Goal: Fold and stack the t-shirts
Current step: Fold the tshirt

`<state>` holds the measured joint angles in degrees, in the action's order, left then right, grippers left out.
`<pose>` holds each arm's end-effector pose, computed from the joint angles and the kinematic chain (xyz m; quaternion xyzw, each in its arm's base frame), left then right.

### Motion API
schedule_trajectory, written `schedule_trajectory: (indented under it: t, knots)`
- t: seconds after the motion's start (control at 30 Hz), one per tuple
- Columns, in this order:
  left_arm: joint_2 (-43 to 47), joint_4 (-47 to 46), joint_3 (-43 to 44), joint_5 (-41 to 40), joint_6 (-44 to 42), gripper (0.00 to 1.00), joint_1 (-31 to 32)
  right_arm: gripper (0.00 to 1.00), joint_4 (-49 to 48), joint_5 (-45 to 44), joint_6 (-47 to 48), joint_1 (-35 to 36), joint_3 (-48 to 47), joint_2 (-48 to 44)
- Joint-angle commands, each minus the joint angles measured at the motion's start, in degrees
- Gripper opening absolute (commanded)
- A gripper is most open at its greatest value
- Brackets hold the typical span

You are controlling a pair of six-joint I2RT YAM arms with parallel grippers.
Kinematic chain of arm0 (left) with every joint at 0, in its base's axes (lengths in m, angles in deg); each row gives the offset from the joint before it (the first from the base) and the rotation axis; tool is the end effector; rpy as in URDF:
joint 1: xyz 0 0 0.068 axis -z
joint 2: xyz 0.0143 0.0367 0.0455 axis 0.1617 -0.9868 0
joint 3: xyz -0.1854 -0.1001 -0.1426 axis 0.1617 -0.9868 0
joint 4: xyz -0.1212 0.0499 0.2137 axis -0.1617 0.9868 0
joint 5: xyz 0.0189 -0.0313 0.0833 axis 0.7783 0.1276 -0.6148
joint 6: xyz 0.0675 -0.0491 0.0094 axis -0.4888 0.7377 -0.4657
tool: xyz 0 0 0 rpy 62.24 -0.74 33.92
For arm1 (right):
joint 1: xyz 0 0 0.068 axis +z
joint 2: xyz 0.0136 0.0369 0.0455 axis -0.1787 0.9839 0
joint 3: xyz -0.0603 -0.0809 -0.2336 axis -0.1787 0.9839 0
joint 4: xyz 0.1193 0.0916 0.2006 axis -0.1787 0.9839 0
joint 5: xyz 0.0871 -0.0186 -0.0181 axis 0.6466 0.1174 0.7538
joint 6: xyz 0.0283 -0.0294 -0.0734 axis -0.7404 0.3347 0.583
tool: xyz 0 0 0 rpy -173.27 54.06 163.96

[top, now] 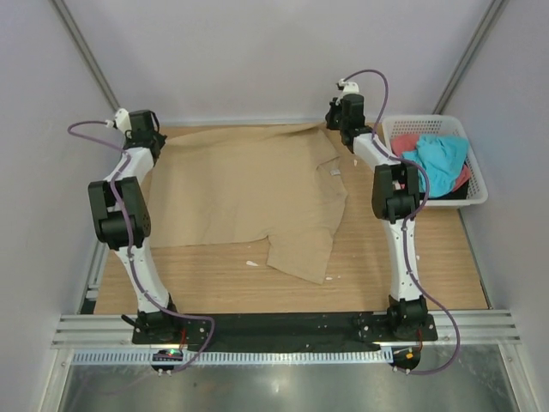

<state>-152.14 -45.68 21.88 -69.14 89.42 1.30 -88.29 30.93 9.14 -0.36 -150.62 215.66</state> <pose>0.4795 0.0871 0.2017 -0.4424 0.7507 -0.0384 0.4892 0.5851 0.1069 0.1785 -0.0318 0.8073 0.1153 0.5778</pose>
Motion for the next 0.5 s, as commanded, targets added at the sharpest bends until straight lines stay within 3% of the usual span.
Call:
schedule_trajectory:
  t: [0.0,0.2,0.47]
  knots:
    - [-2.2,-5.23,5.75,0.39,-2.65,0.0,-0.95,0.01,-2.16,0.87,-0.51,0.0,-8.81,-0.79]
    - [-4.58,-7.96,7.34,5.22,-3.27,0.0,-3.67,0.01,0.66,-0.28,-1.3,0.0,-7.07,-4.47]
    - [-1.86,-8.66,3.74,10.14,-6.95,0.0,-5.52,0.01,1.28,-3.17,-3.85,0.09,6.88,-14.84]
